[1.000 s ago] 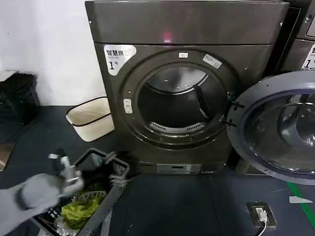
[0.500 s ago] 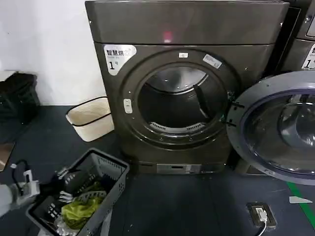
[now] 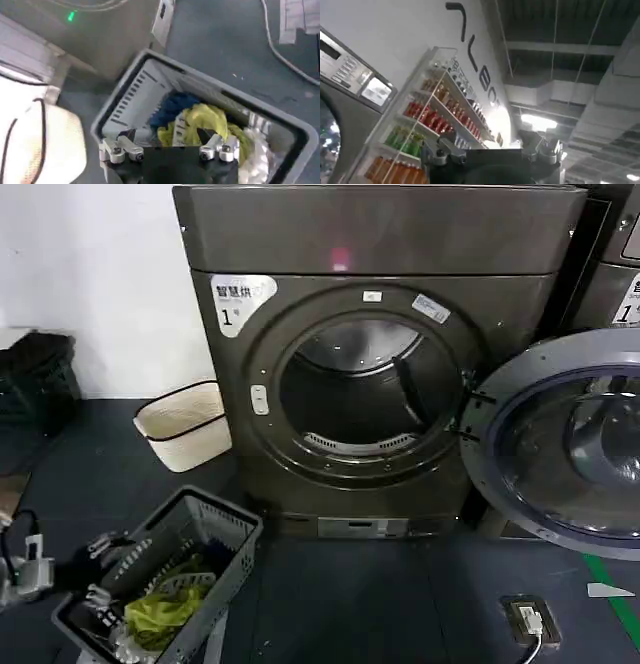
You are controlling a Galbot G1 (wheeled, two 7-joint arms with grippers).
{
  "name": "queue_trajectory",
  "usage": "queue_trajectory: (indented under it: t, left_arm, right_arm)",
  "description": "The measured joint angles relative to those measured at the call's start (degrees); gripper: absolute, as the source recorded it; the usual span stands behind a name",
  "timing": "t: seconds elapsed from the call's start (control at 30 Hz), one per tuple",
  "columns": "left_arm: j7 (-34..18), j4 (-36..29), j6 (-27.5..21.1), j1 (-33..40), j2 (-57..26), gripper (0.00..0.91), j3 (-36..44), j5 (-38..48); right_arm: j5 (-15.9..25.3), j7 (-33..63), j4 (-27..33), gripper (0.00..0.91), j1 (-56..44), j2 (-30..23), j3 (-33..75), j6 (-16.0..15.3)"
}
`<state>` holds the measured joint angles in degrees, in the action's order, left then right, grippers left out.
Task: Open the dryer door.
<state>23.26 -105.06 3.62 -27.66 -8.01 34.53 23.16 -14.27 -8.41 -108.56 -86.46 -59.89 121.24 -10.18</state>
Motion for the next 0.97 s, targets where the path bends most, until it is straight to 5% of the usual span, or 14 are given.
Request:
queue_trajectory:
  t: [0.97]
  left_arm:
    - [6.2, 1.7, 1.4, 0.0, -1.1, 0.907, -1.7, -4.4]
  right_arm:
    - [1.4, -0.1, 0.7, 0.907, 0.7, 0.8, 0.3, 0.1]
